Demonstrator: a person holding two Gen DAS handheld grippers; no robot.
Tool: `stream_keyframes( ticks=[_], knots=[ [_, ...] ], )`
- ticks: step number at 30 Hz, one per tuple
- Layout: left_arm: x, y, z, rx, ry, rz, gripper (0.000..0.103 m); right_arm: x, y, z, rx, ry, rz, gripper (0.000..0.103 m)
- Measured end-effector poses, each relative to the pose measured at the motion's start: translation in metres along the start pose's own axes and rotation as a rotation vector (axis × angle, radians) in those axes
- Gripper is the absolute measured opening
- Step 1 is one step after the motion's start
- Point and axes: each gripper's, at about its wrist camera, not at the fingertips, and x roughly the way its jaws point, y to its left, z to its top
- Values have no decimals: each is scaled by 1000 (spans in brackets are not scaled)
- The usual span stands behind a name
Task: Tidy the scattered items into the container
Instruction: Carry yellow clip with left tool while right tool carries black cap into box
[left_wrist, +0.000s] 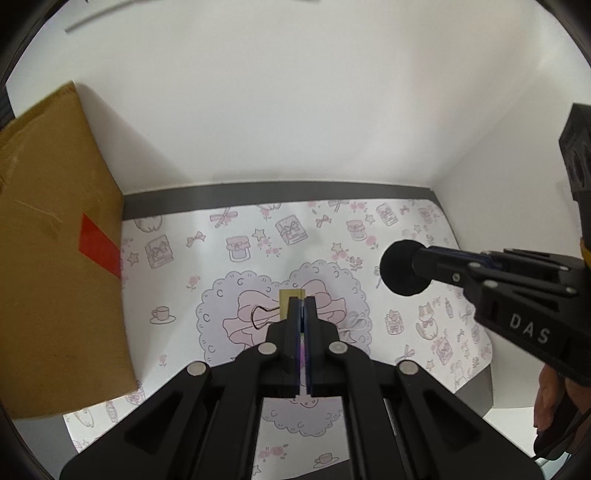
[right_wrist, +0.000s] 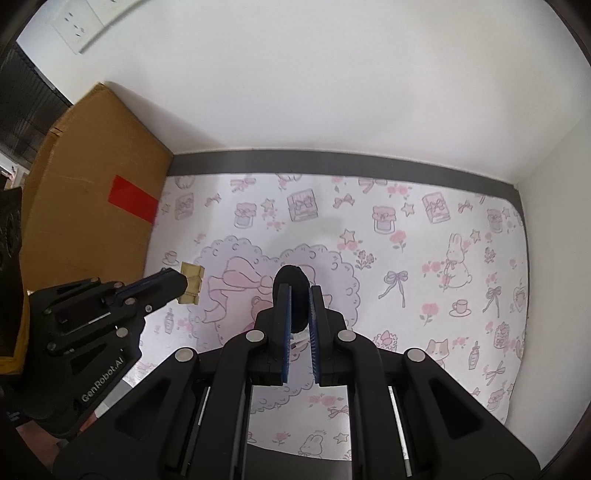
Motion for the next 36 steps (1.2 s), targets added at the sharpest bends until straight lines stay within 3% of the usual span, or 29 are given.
stream_keyframes(
  ticks=[15,36],
  knots=[
    [-66,0,4,-5,-105,16,1,-69,23,2,-39,-132,-5,9],
    [-123,19,-10,12,-198,48,1,-117,66,4,-101,-222,16,9]
  ],
)
